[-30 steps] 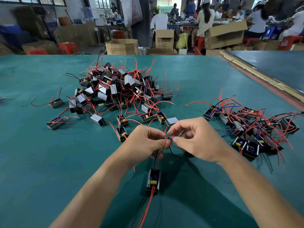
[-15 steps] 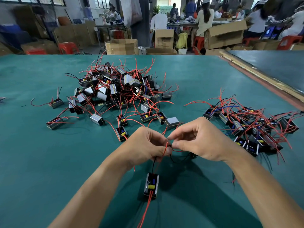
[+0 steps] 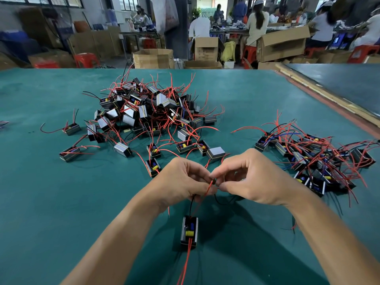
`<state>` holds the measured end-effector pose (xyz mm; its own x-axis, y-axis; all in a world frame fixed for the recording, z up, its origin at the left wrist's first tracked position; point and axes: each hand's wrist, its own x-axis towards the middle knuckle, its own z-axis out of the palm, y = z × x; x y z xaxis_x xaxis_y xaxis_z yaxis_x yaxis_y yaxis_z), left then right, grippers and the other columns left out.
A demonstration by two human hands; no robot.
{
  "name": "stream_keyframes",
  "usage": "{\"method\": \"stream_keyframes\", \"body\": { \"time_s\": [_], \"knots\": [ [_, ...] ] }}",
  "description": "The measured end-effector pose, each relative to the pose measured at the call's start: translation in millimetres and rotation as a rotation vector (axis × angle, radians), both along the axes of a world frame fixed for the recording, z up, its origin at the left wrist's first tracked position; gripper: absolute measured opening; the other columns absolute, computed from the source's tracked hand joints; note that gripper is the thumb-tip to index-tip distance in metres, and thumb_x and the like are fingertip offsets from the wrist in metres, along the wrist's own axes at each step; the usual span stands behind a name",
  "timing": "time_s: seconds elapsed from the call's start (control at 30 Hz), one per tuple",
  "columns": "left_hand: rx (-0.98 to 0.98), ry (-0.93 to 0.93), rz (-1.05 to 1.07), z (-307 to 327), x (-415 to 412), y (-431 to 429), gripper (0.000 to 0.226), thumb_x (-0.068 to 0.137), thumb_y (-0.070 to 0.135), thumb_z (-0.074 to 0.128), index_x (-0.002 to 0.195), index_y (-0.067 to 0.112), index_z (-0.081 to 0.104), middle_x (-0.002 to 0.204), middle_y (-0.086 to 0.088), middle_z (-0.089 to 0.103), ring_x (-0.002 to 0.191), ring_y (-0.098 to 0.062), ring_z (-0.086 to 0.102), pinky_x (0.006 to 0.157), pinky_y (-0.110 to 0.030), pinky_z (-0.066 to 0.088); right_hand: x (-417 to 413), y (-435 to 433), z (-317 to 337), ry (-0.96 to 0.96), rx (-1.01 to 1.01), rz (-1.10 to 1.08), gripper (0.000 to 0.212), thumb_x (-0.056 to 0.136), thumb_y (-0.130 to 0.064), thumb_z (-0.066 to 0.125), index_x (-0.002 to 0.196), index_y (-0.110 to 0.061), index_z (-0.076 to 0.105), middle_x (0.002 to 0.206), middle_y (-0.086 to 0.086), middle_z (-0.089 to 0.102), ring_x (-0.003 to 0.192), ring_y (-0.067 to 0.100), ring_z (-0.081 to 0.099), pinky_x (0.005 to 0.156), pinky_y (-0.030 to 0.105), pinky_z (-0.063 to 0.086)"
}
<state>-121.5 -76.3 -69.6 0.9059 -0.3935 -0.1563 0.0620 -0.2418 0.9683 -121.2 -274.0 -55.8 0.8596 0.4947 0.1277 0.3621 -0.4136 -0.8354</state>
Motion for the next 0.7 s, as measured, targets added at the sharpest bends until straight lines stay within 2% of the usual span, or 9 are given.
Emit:
{"method": "stream_keyframes", "body": {
  "time_s": [0.07,0.17,0.23,0.3,0.37,0.43,0.57,0.63,0.7],
  "knots": [
    [-0.006,0.000,-0.003,1.4,-0.1,0.2,0.010,0.076,-0.005,0.077,0.079,0.004,0.073,0.056,-0.001,0.063,0.043,-0.009,0.051,0.047,-0.018,0.044,-0.5,1.0,0.7,-0.009,0.006,-0.005,0.037,0.080,0.005,0.073,0.086,-0.031,0.079,0.076,-0.007,0.074,0.066,0.015,0.064,0.069,0.037,0.055],
    [-0.016,0.000,0.001,1.8,-0.2,-0.2,0.010,0.075,-0.005,0.078,0.077,0.004,0.073,0.055,-0.001,0.063,0.042,-0.009,0.050,0.045,-0.018,0.042,0.3,1.8,-0.5,-0.002,0.016,-0.009,0.034,0.081,0.002,0.075,0.086,-0.031,0.080,0.078,-0.002,0.075,0.075,0.034,0.067,0.072,0.047,0.056],
    [-0.009,0.003,0.001,1.7,-0.5,-0.4,0.010,0.075,-0.005,0.079,0.079,0.002,0.073,0.056,-0.002,0.064,0.042,-0.009,0.050,0.045,-0.018,0.042,1.2,2.1,-1.3,-0.011,0.009,-0.002,0.030,0.082,-0.002,0.076,0.084,-0.031,0.080,0.077,0.002,0.074,0.075,0.037,0.065,0.069,0.049,0.055],
    [-0.002,0.005,0.001,2.1,-1.4,-0.7,0.012,0.074,-0.006,0.079,0.082,-0.001,0.071,0.059,-0.004,0.065,0.043,-0.010,0.050,0.046,-0.019,0.042,2.2,1.4,-2.0,-0.020,-0.003,-0.002,0.027,0.082,-0.006,0.078,0.080,-0.033,0.080,0.075,0.000,0.074,0.070,0.032,0.065,0.065,0.040,0.054],
    [0.005,-0.004,-0.004,2.4,-2.5,-1.0,0.016,0.073,-0.006,0.079,0.083,-0.001,0.068,0.061,-0.008,0.065,0.043,-0.012,0.049,0.046,-0.020,0.042,2.8,0.3,-2.3,-0.011,-0.011,0.000,0.027,0.082,-0.007,0.079,0.077,-0.033,0.079,0.072,-0.010,0.073,0.063,0.013,0.063,0.061,0.022,0.050],
    [0.021,-0.016,-0.008,2.3,-3.5,-1.5,0.017,0.073,-0.005,0.079,0.083,0.001,0.067,0.061,-0.008,0.065,0.044,-0.013,0.047,0.047,-0.020,0.041,2.7,0.5,-2.4,0.001,-0.024,0.004,0.028,0.082,-0.007,0.079,0.075,-0.034,0.078,0.070,-0.015,0.072,0.061,0.001,0.060,0.060,0.014,0.046],
    [0.024,-0.017,0.003,2.3,-3.2,-2.1,0.016,0.074,-0.005,0.078,0.081,0.002,0.066,0.056,-0.003,0.063,0.043,-0.012,0.047,0.046,-0.019,0.041,1.9,0.5,-1.9,-0.012,-0.035,-0.007,0.028,0.082,-0.008,0.079,0.074,-0.035,0.077,0.070,-0.014,0.073,0.061,0.002,0.059,0.060,0.018,0.048],
    [0.025,-0.019,0.025,1.9,-2.2,-2.3,0.015,0.074,-0.004,0.078,0.078,0.005,0.067,0.053,-0.001,0.061,0.042,-0.012,0.050,0.047,-0.019,0.042,3.1,0.0,-2.7,-0.027,-0.034,-0.039,0.021,0.082,-0.009,0.079,0.075,-0.029,0.078,0.070,-0.010,0.073,0.062,0.005,0.059,0.061,0.026,0.049],
    [0.030,-0.030,0.046,0.5,-1.0,-2.7,0.013,0.077,-0.001,0.077,0.077,0.008,0.068,0.053,0.001,0.061,0.043,-0.011,0.052,0.047,-0.019,0.042,4.7,0.0,-4.9,-0.041,-0.037,-0.068,0.014,0.083,-0.009,0.077,0.077,-0.022,0.078,0.067,-0.007,0.072,0.059,0.004,0.058,0.058,0.025,0.048]
  ]
}}
